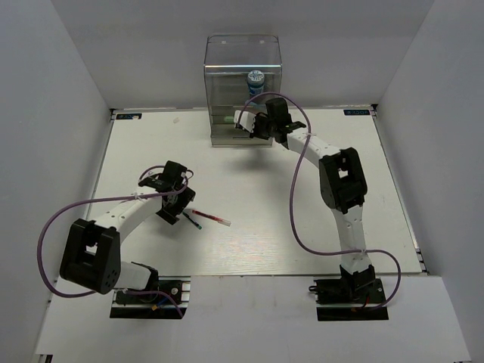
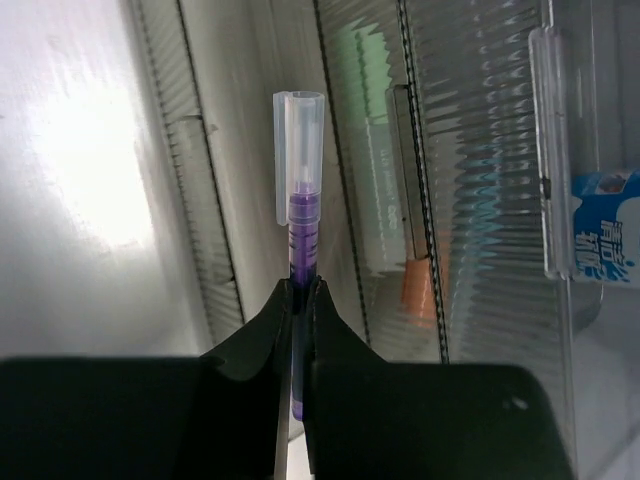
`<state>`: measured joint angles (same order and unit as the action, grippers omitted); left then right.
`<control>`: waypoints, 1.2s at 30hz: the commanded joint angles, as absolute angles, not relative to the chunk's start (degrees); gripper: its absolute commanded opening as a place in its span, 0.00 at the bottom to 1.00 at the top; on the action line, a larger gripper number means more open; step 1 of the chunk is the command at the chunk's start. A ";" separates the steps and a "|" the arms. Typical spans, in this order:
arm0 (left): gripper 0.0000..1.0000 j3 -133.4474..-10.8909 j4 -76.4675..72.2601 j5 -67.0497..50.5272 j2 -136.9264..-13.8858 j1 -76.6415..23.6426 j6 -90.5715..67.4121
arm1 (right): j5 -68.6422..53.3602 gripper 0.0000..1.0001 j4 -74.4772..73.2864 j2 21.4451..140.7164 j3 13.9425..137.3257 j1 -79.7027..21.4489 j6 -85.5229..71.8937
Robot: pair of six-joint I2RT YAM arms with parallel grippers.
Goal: Sort the stationery into containers
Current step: Place the pen in the drawer, then pick up the pen from the center of the board.
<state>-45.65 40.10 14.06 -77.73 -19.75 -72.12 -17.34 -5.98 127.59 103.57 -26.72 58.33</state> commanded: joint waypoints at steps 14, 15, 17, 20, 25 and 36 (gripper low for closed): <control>0.78 -51.94 44.03 13.54 -85.34 -20.57 -72.95 | -26.45 0.47 1.76 128.34 105.74 -24.35 55.20; 0.77 -52.55 44.56 13.54 -85.95 -20.57 -72.95 | -27.50 0.50 2.11 127.54 102.77 -24.52 54.85; 0.72 -53.08 45.26 14.06 -86.65 -20.57 -72.95 | -28.65 0.54 4.04 124.39 100.91 -24.08 53.19; 0.65 -54.40 48.33 14.58 -87.98 -20.57 -72.95 | -29.09 0.57 6.41 121.21 95.73 -23.64 48.89; 0.54 -54.93 49.48 14.59 -89.82 -20.57 -72.95 | -30.58 0.61 10.10 112.43 85.29 -22.50 40.53; 0.39 -55.02 47.72 14.59 -95.00 -20.04 -71.64 | -34.36 0.67 13.98 94.66 64.96 -21.10 31.47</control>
<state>-53.98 47.99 13.52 -93.62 -20.32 -72.27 -31.92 11.38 98.24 67.35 -21.43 35.75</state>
